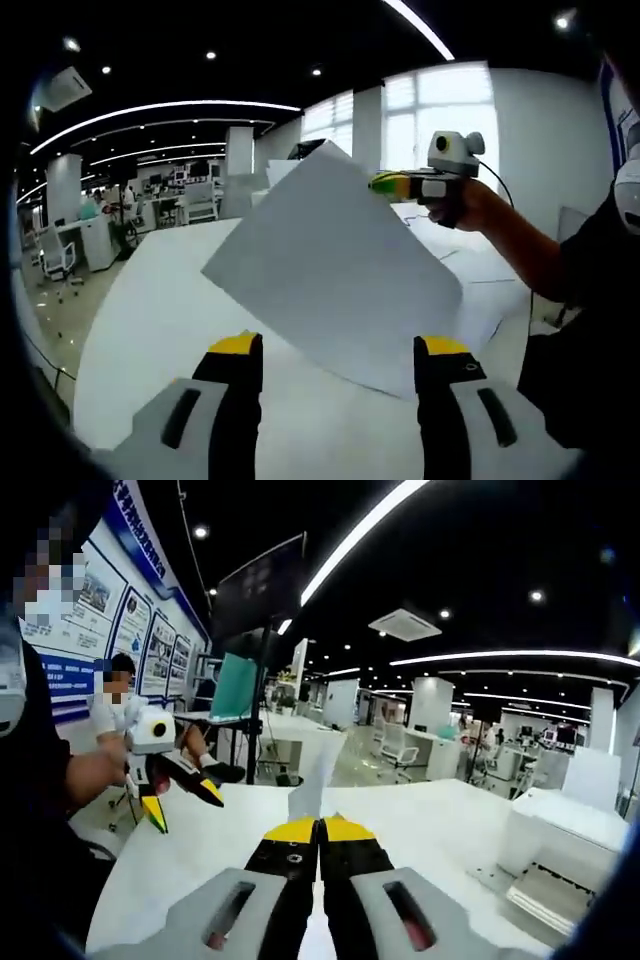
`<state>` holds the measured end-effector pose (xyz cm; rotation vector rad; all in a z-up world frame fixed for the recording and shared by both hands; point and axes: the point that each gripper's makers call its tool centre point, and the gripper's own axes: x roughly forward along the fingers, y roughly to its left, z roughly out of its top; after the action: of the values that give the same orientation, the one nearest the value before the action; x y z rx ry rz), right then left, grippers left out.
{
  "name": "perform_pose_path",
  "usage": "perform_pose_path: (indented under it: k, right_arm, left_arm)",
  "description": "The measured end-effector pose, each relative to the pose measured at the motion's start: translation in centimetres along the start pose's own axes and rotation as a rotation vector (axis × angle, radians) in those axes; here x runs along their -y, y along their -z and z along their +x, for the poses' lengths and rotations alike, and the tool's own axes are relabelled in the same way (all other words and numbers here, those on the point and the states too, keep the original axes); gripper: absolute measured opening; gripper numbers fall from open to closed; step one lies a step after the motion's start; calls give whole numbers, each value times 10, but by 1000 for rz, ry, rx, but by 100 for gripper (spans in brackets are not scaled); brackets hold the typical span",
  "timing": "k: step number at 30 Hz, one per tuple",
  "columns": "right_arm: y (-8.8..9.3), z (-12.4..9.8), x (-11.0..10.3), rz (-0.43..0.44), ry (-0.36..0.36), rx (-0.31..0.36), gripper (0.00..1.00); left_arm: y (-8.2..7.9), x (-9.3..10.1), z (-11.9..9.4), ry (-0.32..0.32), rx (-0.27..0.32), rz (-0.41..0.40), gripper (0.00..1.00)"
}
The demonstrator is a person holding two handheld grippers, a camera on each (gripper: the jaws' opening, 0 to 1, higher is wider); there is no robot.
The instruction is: Organize the stack of printing papers by aligning and flattening the scattered papers on the table
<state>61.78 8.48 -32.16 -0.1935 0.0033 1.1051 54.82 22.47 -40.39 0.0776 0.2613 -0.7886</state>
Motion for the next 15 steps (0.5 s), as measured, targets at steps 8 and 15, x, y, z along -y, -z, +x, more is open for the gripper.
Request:
perform_pose_path:
  k: [8, 15]
  right_arm:
    - [-9, -10, -7, -14, -14, 11, 0]
    - [-11, -19, -12, -16, -24, 14, 0]
  left_arm:
    - [-20, -3, 0, -13, 4, 76, 67]
    - [-47, -9, 0, -17, -8, 190, 66]
